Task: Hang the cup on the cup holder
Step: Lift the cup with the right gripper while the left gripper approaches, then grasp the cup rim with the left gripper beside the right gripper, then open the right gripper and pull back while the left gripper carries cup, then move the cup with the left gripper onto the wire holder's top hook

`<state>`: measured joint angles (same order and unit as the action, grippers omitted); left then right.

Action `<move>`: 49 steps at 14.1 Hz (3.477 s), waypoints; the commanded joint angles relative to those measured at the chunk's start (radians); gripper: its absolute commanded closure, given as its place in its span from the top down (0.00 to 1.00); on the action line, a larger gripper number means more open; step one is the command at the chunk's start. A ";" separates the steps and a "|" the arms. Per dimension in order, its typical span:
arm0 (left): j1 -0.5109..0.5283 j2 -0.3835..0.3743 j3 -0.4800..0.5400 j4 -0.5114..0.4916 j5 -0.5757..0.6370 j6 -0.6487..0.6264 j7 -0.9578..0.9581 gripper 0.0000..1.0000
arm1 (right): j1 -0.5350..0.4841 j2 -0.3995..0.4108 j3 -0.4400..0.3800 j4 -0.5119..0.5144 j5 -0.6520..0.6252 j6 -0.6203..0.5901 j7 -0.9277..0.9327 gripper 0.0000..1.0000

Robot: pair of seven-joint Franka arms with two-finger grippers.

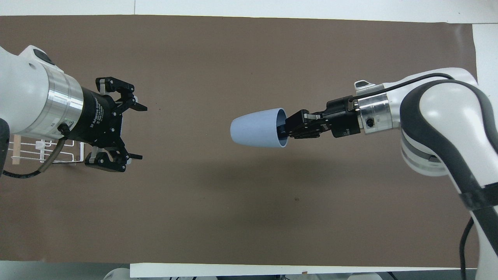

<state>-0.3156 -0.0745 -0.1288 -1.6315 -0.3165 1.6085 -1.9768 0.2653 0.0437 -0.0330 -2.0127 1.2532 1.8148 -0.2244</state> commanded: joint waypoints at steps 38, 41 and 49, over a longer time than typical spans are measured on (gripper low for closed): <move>-0.083 0.310 -0.005 -0.108 1.452 -0.259 0.021 0.00 | -0.215 -0.107 -0.005 0.046 -0.893 0.179 0.103 1.00; -0.042 0.436 -0.003 -0.107 1.719 -0.291 -0.031 0.00 | -0.258 -0.125 -0.005 0.199 -1.133 -0.028 0.143 1.00; 0.027 0.541 -0.005 -0.110 1.907 -0.292 -0.174 0.00 | -0.298 -0.099 0.004 0.445 -1.327 -0.410 0.195 1.00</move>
<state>-0.2936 0.4372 -0.1273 -1.7518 1.5690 1.3372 -2.1054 -0.0240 -0.0839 -0.0372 -1.5905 -0.0812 1.4198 -0.0427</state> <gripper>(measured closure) 0.247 0.000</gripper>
